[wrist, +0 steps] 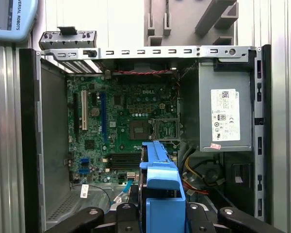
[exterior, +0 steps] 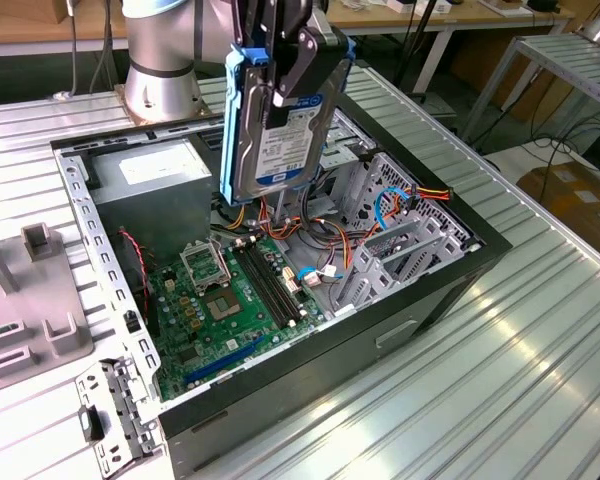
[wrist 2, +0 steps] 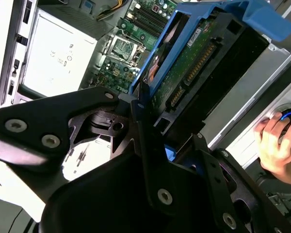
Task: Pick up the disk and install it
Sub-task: 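Pick up the disk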
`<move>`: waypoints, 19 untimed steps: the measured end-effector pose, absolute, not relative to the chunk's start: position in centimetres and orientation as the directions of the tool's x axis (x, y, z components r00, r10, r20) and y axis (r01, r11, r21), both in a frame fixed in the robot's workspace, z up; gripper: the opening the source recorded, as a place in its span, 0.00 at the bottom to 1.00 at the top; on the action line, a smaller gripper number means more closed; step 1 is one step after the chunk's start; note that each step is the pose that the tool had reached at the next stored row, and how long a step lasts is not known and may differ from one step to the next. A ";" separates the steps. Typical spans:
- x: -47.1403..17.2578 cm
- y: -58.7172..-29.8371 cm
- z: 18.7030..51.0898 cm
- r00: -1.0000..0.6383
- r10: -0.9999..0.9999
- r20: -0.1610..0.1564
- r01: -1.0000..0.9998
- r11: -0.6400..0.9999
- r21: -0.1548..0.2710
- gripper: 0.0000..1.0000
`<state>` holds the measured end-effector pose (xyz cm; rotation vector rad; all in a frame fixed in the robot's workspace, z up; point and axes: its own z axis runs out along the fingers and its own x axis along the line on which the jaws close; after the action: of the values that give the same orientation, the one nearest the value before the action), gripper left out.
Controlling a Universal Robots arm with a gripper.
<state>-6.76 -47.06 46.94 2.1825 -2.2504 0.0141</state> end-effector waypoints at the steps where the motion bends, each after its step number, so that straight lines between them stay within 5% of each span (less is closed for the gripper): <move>1: -6.8 -47.2 46.9 -0.031 -0.999 0.011 -1.000 0.031 -0.002 0.36; 19: -6.8 -49.1 46.9 -0.031 -0.999 0.011 -1.000 0.031 -0.002 0.36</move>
<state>-6.76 -49.08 46.93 2.1826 -2.2506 0.0139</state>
